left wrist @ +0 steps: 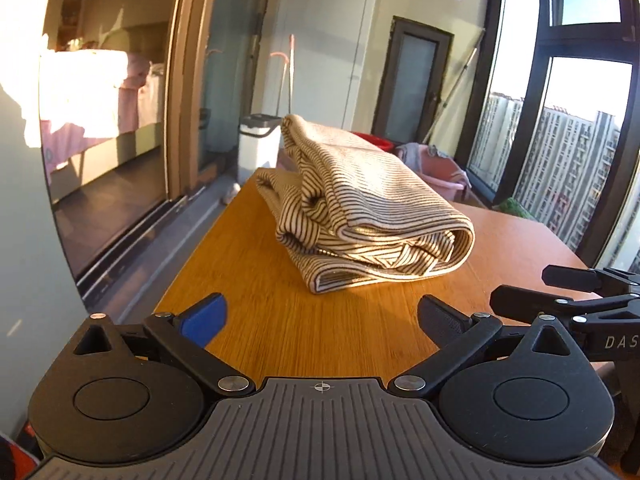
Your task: Fold clothes
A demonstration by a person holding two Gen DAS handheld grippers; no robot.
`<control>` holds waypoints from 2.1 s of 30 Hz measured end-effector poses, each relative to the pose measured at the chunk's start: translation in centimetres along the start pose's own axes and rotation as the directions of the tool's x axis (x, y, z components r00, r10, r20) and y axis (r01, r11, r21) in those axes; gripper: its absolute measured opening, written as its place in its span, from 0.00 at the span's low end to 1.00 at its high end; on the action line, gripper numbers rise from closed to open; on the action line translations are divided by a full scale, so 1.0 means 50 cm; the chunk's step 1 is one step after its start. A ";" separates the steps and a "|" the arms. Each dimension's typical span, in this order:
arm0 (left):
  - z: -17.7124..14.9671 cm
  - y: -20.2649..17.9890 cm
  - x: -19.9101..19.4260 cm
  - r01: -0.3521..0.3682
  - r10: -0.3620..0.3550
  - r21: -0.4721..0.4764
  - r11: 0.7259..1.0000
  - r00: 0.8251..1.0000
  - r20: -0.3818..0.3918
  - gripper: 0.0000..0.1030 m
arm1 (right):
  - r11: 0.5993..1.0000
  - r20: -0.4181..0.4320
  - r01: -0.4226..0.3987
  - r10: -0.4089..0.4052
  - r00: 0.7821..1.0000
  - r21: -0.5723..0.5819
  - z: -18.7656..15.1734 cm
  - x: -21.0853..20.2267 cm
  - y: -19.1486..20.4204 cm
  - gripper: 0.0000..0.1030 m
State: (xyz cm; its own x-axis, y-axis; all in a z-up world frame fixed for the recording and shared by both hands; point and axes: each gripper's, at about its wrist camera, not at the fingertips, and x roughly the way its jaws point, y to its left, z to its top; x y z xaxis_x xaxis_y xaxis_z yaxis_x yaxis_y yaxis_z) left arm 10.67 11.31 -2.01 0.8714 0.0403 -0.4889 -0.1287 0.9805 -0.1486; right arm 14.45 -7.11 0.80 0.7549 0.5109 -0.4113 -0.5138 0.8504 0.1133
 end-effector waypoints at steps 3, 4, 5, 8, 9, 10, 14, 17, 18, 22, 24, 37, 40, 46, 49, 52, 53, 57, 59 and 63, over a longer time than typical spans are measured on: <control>-0.013 -0.020 -0.037 -0.044 0.044 -0.005 0.999 0.998 0.034 1.00 | 0.999 0.021 0.041 -0.041 0.999 -0.017 -0.010 -0.030 0.005 1.00; -0.017 -0.027 -0.049 -0.058 0.058 -0.007 0.998 0.997 0.046 1.00 | 0.998 0.016 0.054 -0.053 0.998 -0.024 -0.012 -0.036 0.008 1.00; -0.021 -0.033 -0.061 -0.073 0.073 -0.009 0.997 0.996 0.057 1.00 | 0.998 0.005 0.064 -0.064 0.998 -0.027 -0.016 -0.043 0.011 1.00; -0.035 -0.043 -0.086 -0.092 0.092 -0.013 0.996 0.994 0.065 1.00 | 0.997 -0.011 0.071 -0.071 0.997 -0.001 -0.034 -0.071 0.017 1.00; -0.038 -0.048 -0.091 -0.091 0.091 -0.002 0.996 0.994 0.063 1.00 | 0.997 -0.003 0.073 -0.073 0.997 0.012 -0.039 -0.084 0.018 1.00; -0.042 -0.052 -0.095 -0.090 0.090 0.010 0.996 0.994 0.061 1.00 | 0.997 0.007 0.075 -0.075 0.997 0.022 -0.045 -0.097 0.018 1.00; -0.049 -0.071 -0.106 -0.087 0.085 0.047 0.995 0.995 0.049 1.00 | 0.993 0.040 0.112 -0.113 0.993 0.033 -0.053 -0.119 0.019 1.00; -0.053 -0.077 -0.108 -0.092 0.090 0.061 0.994 0.995 0.040 1.00 | 0.992 0.034 0.125 -0.126 0.991 0.034 -0.057 -0.125 0.020 1.00; -0.053 -0.079 -0.107 -0.091 0.088 0.065 0.994 0.995 0.038 1.00 | 0.992 0.031 0.125 -0.126 0.992 0.035 -0.058 -0.125 0.020 1.00; -0.051 -0.079 -0.101 -0.087 0.086 0.064 0.994 0.996 0.019 1.00 | 0.991 0.017 0.126 -0.127 0.992 0.045 -0.060 -0.128 0.015 1.00; -0.051 -0.078 -0.098 -0.087 0.087 0.060 0.994 0.996 0.011 1.00 | 0.991 0.013 0.124 -0.125 0.992 0.050 -0.061 -0.130 0.011 1.00; -0.057 -0.073 -0.095 -0.083 0.084 0.044 0.996 0.996 -0.009 1.00 | 0.991 0.007 0.125 -0.126 0.992 0.051 -0.063 -0.132 0.018 1.00; -0.056 -0.074 -0.095 -0.085 0.086 0.041 0.996 0.996 -0.011 1.00 | 0.991 0.006 0.127 -0.128 0.992 0.051 -0.063 -0.132 0.017 1.00; -0.055 -0.069 -0.094 -0.080 0.080 0.025 0.997 0.997 -0.015 1.00 | 0.990 0.002 0.130 -0.130 0.991 0.054 -0.063 -0.131 0.015 1.00; -0.056 -0.070 -0.094 -0.079 0.079 0.024 0.997 0.997 -0.016 1.00 | 0.990 0.002 0.130 -0.130 0.991 0.054 -0.063 -0.130 0.017 1.00; -0.056 -0.070 -0.093 -0.080 0.080 0.024 0.997 0.997 -0.016 1.00 | 0.990 0.003 0.130 -0.131 0.991 0.055 -0.063 -0.129 0.019 1.00; -0.055 -0.070 -0.093 -0.080 0.080 0.024 0.997 0.997 -0.016 1.00 | 0.990 0.003 0.130 -0.131 0.991 0.055 -0.063 -0.129 0.020 1.00; -0.055 -0.071 -0.093 -0.079 0.080 0.024 0.997 0.997 -0.016 1.00 | 0.990 0.004 0.131 -0.131 0.991 0.055 -0.063 -0.128 0.022 1.00; -0.055 -0.071 -0.094 -0.079 0.080 0.023 0.997 0.997 -0.016 1.00 | 0.990 0.004 0.131 -0.131 0.991 0.055 -0.063 -0.127 0.024 1.00; -0.054 -0.072 -0.094 -0.079 0.079 0.022 0.997 0.997 -0.017 1.00 | 0.990 0.004 0.131 -0.131 0.991 0.057 -0.064 -0.127 0.021 1.00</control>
State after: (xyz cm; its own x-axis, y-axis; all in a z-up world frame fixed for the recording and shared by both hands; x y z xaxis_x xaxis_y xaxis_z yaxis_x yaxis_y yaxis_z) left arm 5.77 7.08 -1.51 0.8504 0.1148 -0.5134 -0.1865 0.9783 -0.0902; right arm 7.80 -9.87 0.67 0.8175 0.3953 -0.4189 -0.3866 0.9157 0.1098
